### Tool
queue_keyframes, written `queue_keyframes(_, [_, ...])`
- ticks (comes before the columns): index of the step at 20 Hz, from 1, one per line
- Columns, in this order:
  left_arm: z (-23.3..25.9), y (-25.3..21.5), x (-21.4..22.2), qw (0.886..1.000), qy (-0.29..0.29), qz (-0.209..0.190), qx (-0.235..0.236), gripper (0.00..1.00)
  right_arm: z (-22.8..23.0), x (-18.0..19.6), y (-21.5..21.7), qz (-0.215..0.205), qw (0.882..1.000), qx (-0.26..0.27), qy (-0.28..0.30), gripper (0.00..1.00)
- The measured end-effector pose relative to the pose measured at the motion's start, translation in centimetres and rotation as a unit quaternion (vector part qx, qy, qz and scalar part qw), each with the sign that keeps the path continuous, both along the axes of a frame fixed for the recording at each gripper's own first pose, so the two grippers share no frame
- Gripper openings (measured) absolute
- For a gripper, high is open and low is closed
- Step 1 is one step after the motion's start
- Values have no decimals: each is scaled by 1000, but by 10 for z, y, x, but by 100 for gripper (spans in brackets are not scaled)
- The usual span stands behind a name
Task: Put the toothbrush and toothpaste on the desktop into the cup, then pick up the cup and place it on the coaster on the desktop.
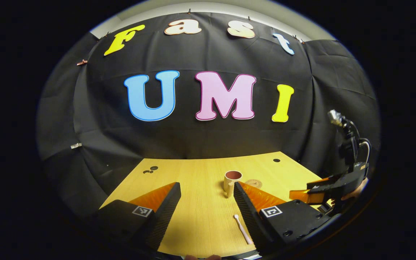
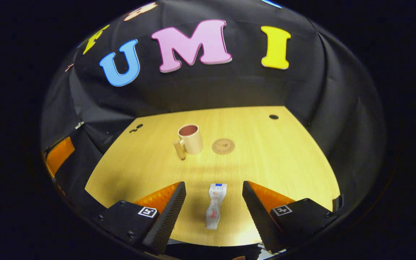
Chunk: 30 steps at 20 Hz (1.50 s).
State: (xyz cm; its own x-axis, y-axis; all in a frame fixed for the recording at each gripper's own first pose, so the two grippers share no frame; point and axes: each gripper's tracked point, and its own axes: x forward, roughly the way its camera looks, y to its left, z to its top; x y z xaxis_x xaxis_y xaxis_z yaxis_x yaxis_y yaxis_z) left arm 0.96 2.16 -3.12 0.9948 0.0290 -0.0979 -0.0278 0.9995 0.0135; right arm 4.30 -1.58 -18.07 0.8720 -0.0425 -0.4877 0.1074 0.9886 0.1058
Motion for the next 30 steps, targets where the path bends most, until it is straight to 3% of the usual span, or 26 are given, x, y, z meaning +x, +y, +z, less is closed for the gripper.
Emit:
queue_keyframes(7, [-14, 12, 19, 1000, 19, 4, 1, 94, -106, 24, -8, -4, 989, 9, 145, 97])
queue_keyframes(16, [-31, 11, 38, 999, 37, 9, -5, 94, -162, 40, -5, -3, 973, -1, 230, 84])
queue_keyframes(20, [-40, 9, 38, 999, 48, 8, -4, 94, -165, 48, -7, -17, 971, 1, 238, 70])
queue_keyframes(21, [-40, 7, 39, 999, 50, 7, -4, 94, -166, 51, -8, -25, 971, 1, 236, 49])
queue_keyframes(22, [-43, 5, 40, 999, 53, 5, -2, 94, -170, 52, -10, -32, 970, 4, 240, 47])
queue_keyframes(24, [-50, -2, 41, 998, 64, 3, 4, 94, -167, 50, -15, -32, 969, 10, 246, 30])
queue_keyframes(25, [-55, -8, 43, 997, 71, -1, 5, 94, -167, 49, -15, -30, 968, 15, 250, 27])
queue_keyframes(26, [-61, -15, 45, 997, 80, -5, 3, 94, -167, 50, -16, -29, 967, 20, 252, 35])
queue_keyframes(27, [-69, -21, 47, 996, 91, -9, 0, 94, -168, 49, -17, -28, 966, 25, 255, 35])
queue_keyframes(29, [-87, -35, 51, 993, 116, -12, -3, 94, -164, 50, -17, -18, 969, 34, 246, 28])
queue_keyframes(30, [-100, -44, 55, 991, 135, -12, -4, 88, -162, 50, -17, -6, 971, 36, 235, 25])
